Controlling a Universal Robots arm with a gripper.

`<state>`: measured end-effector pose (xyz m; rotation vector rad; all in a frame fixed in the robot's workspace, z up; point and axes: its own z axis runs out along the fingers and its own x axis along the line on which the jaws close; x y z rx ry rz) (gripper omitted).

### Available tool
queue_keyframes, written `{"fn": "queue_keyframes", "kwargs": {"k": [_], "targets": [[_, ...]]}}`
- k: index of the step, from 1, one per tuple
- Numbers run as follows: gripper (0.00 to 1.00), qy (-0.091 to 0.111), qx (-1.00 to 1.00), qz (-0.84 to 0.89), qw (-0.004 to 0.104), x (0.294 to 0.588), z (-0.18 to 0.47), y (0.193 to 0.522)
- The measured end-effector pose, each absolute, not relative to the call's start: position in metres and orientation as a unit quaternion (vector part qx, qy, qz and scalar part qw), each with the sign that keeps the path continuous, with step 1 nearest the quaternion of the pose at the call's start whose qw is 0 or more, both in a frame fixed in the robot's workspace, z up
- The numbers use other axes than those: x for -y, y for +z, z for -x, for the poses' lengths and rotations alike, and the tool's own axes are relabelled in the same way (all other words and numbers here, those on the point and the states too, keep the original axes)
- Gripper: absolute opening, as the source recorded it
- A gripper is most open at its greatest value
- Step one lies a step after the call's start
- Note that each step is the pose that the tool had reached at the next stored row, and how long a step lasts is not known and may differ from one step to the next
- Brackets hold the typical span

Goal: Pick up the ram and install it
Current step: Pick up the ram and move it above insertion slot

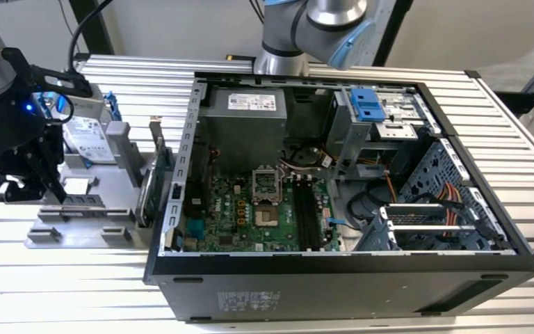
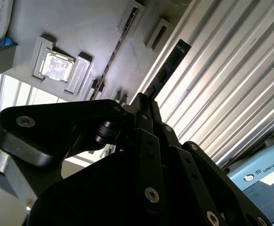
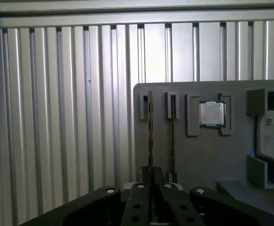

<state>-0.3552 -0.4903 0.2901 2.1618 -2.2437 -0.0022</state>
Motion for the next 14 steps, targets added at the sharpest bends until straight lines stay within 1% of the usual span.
{"fn": "queue_keyframes", "kwargs": {"k": [14], "targets": [[0.0,-0.001,0.72,-0.694,0.013,0.4903,0.3552,0.2999]]}}
